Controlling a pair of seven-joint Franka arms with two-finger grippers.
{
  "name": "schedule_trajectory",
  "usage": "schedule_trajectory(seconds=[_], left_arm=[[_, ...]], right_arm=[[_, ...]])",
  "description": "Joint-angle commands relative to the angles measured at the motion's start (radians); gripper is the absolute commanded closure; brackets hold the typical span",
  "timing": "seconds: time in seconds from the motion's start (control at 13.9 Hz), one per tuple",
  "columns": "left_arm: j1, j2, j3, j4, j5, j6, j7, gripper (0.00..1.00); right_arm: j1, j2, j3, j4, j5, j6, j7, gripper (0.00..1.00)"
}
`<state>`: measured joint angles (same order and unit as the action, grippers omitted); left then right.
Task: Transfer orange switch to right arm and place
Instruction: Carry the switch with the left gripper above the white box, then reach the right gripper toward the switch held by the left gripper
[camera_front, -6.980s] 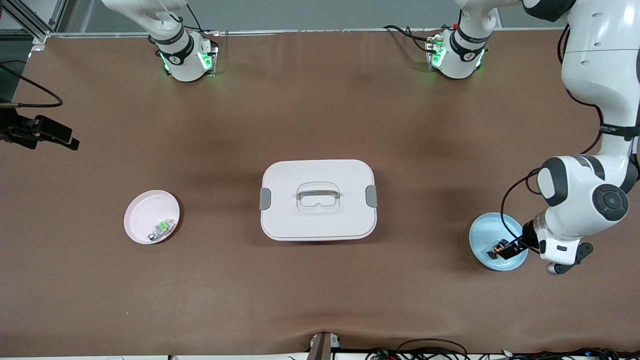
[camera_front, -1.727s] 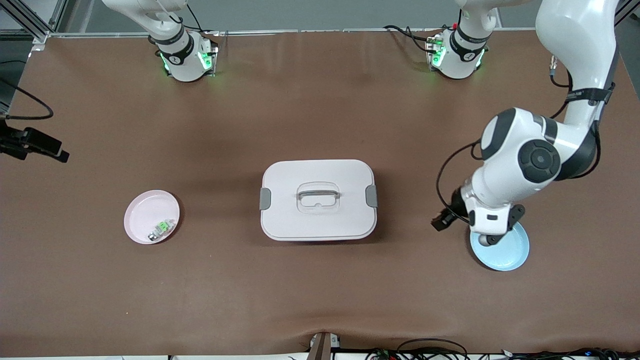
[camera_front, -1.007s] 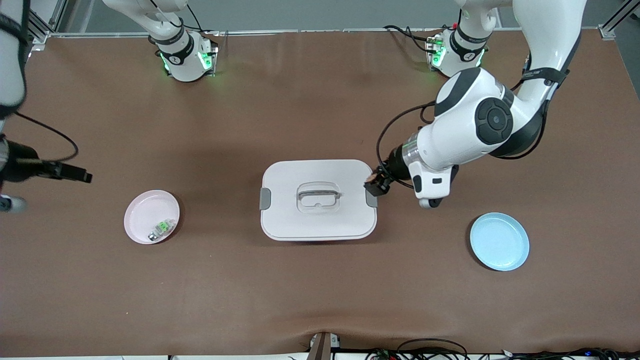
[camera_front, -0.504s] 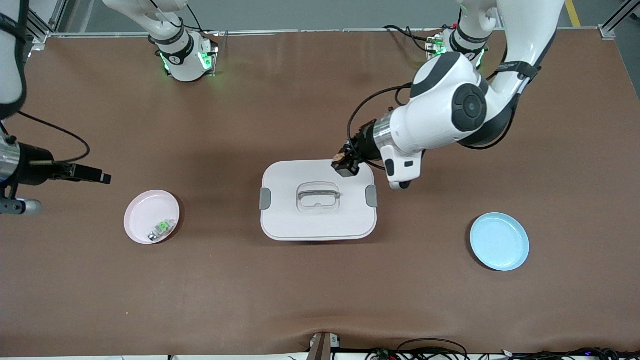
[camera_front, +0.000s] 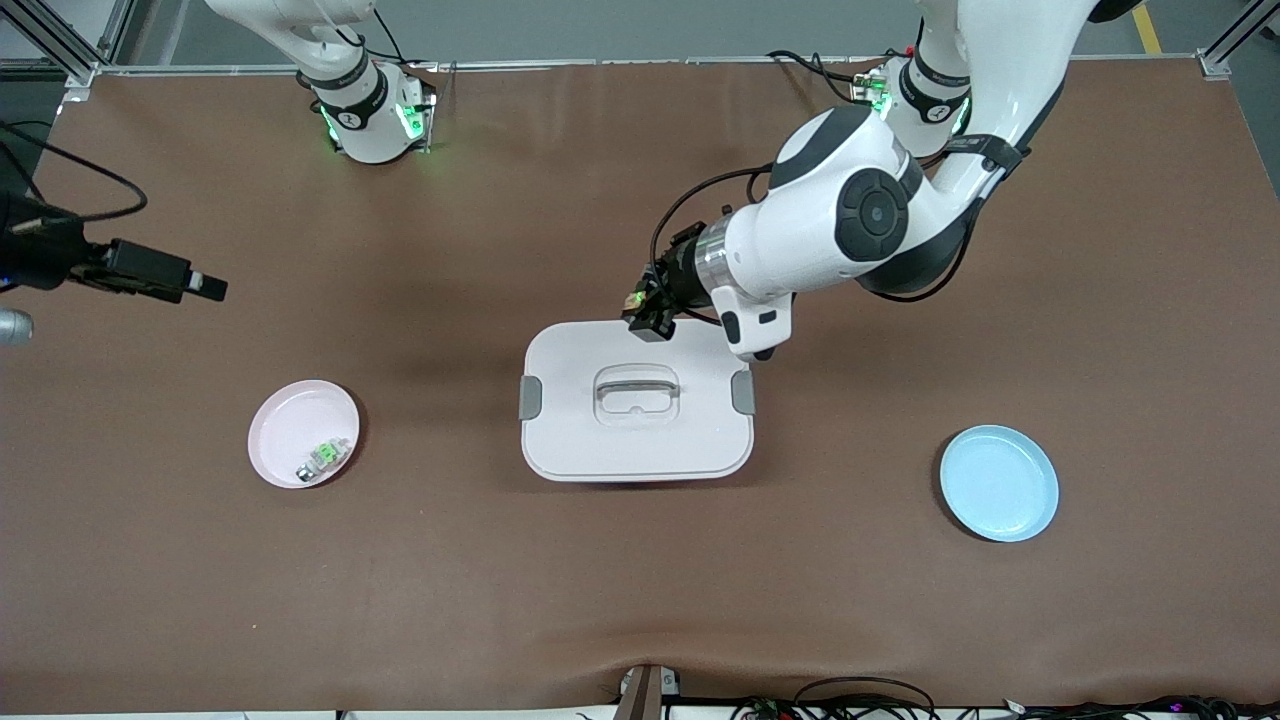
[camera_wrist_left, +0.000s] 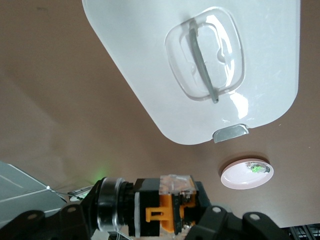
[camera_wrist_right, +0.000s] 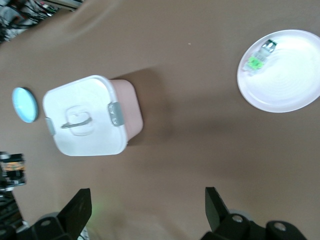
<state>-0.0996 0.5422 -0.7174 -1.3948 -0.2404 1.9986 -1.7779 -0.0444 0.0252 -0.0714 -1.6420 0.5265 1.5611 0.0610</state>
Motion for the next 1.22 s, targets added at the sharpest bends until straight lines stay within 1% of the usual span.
schedule_trajectory(seconds=[0.0,0.14,0.29,0.43,0.58,0.72,0.86,1.01,1.15], left_arm=[[-0.023,0.009,-0.004,0.025,-0.013,-0.006,-0.032,1.00],[-0.025,0.015,-0.004,0.026,-0.013,0.009,-0.035,1.00],[-0.037,0.019,-0.002,0.026,-0.013,0.040,-0.037,1.00],[-0.038,0.024,-0.002,0.033,-0.013,0.055,-0.037,1.00],[-0.038,0.030,-0.002,0.034,-0.013,0.057,-0.035,1.00],[-0.038,0.032,-0.002,0.034,-0.013,0.057,-0.035,1.00],[-0.049,0.033,-0.002,0.034,-0.013,0.057,-0.037,1.00],[-0.049,0.035,-0.002,0.034,-0.013,0.057,-0.037,1.00],[-0.049,0.039,0.000,0.034,-0.013,0.061,-0.084,1.00]], right_arm=[[0.006,-0.164,0.013,-0.209,0.049,0.098,0.023,0.00],[0.037,-0.247,0.015,-0.319,0.062,0.161,0.062,0.00],[0.085,-0.348,0.027,-0.456,0.087,0.273,0.081,0.00],[0.138,-0.419,0.082,-0.557,0.099,0.403,0.187,0.00],[0.185,-0.433,0.145,-0.587,0.148,0.508,0.293,0.00],[0.234,-0.430,0.191,-0.601,0.152,0.618,0.362,0.00],[0.315,-0.419,0.194,-0.607,0.152,0.719,0.428,0.00],[0.391,-0.392,0.194,-0.637,0.153,0.850,0.459,0.00],[0.470,-0.345,0.194,-0.659,0.190,0.994,0.479,0.00]])
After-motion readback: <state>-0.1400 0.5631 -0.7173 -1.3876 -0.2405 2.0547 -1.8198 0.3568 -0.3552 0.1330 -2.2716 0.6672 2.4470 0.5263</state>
